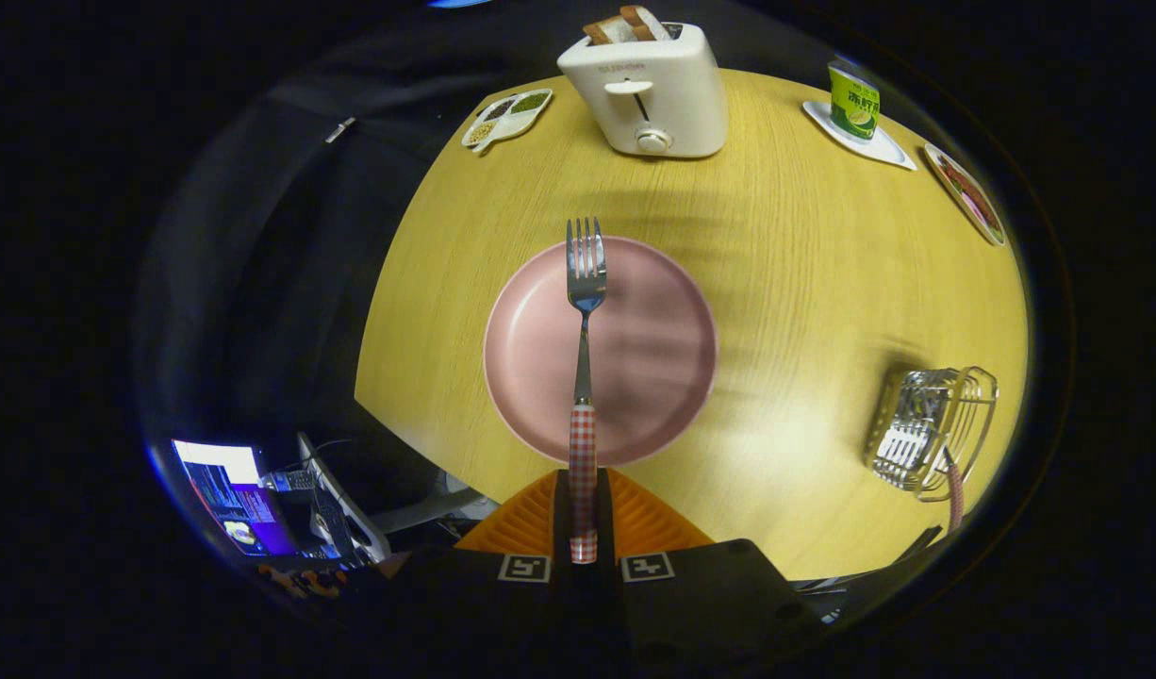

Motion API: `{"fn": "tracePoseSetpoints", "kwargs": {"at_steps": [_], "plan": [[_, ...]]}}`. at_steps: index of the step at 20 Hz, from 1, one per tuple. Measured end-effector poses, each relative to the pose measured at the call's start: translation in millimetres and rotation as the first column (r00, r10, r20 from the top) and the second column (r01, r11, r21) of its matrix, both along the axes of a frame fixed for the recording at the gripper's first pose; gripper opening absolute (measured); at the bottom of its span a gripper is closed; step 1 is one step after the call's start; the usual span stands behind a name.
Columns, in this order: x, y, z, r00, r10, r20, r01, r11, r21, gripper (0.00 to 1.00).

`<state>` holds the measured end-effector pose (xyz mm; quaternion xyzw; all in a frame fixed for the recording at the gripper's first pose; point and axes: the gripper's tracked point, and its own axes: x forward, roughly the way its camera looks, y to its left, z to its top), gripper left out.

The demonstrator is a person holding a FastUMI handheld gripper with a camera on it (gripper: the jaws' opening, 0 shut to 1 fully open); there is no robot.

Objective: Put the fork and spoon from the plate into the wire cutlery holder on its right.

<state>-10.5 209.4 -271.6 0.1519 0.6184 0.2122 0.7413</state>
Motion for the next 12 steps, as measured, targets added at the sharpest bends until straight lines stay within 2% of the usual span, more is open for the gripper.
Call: {"fn": "tracePoseSetpoints", "kwargs": {"at_steps": [6,12], "plan": [[-24.1,-109.5,39.8,0.999,0.038,-0.006,-0.039,0.996,-0.077,0.12],[-53.4,-216.8,36.3,0.986,0.08,-0.147,-0.105,0.981,-0.166,0.12]]}}
